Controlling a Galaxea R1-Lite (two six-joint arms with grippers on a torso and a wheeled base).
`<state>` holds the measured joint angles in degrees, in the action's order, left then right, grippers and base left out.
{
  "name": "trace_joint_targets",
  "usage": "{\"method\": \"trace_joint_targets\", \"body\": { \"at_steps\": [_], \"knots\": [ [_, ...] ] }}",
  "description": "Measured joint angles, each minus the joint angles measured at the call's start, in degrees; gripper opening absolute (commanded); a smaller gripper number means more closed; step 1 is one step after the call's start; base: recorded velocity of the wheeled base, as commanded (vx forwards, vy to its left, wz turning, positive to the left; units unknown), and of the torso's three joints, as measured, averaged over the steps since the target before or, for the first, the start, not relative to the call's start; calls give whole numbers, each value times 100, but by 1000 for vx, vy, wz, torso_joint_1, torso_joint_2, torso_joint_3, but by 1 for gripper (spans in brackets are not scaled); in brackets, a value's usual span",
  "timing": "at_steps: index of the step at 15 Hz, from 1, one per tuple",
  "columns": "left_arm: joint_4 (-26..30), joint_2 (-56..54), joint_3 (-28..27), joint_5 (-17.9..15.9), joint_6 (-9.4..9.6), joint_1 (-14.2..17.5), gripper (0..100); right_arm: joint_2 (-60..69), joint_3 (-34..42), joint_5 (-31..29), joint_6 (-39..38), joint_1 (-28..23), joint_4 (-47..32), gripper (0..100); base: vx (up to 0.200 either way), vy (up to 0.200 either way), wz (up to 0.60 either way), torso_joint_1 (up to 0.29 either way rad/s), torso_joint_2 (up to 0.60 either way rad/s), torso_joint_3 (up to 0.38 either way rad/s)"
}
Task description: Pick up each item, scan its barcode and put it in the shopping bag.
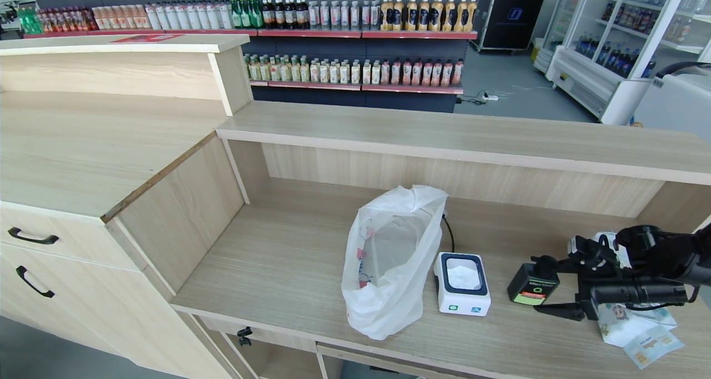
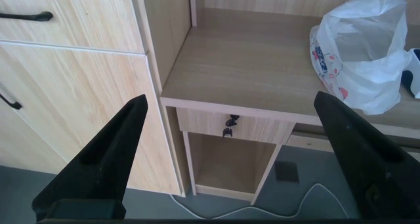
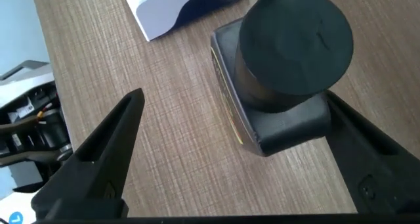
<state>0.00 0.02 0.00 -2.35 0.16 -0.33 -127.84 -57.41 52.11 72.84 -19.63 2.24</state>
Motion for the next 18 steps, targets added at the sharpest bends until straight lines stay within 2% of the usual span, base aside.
{"method": "trace_joint_targets", "body": {
  "at_steps": [5, 6, 15, 18],
  "knots": [
    [0, 0, 0, 0, 2, 0, 100, -322, -318, -9, -197, 194, 323, 100, 0, 0, 0, 0, 0, 0],
    [0, 0, 0, 0, 2, -2, 100, -363, -347, -9, -204, 227, 323, 0, 0, 0, 0, 0, 0, 0],
    [0, 0, 0, 0, 2, -2, 100, -400, -386, -176, -206, 453, 325, 0, 0, 0, 0, 0, 0, 0],
    [0, 0, 0, 1, 0, -2, 100, 146, -284, -261, -244, 469, 277, 0, 0, 0, 0, 0, 0, 0]
  ]
}}
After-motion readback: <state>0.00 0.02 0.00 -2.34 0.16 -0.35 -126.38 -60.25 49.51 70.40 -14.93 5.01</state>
